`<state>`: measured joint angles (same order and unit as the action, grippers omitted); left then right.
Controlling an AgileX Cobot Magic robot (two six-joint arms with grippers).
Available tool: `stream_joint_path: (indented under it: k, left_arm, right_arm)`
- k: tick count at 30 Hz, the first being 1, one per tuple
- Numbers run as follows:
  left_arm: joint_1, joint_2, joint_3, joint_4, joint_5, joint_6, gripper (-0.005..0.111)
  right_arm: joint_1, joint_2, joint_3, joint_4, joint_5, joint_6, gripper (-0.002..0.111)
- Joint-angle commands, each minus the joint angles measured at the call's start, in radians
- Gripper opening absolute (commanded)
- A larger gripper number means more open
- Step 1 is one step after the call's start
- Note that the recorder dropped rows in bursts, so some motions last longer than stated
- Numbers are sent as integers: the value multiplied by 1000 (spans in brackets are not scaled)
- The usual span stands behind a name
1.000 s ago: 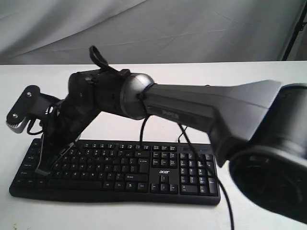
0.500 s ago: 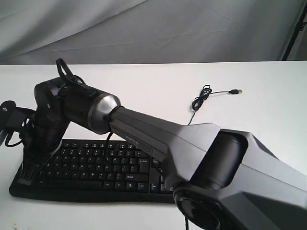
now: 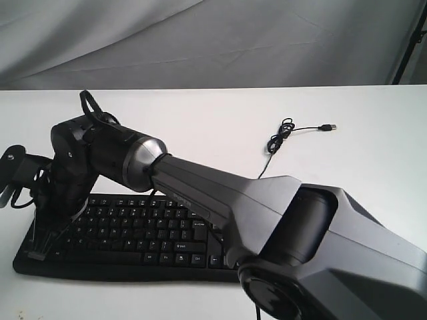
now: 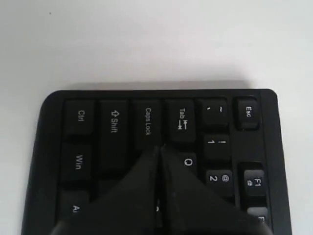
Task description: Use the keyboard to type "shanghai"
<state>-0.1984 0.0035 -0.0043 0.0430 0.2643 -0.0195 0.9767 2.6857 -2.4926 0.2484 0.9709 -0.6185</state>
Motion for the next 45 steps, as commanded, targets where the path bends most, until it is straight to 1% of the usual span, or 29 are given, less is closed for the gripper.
stream_joint_path:
  k: [1, 35, 45]
  left_arm:
    - [-4, -3, 4, 1, -5, -3, 0]
    - [-4, -3, 4, 1, -5, -3, 0]
    - [-4, -3, 4, 1, -5, -3, 0]
  right_arm:
    - [1, 3, -5, -11, -20, 0, 0]
    - [1, 23, -11, 4, 2, 3, 0]
    - [1, -77, -10, -117, 96, 21, 0]
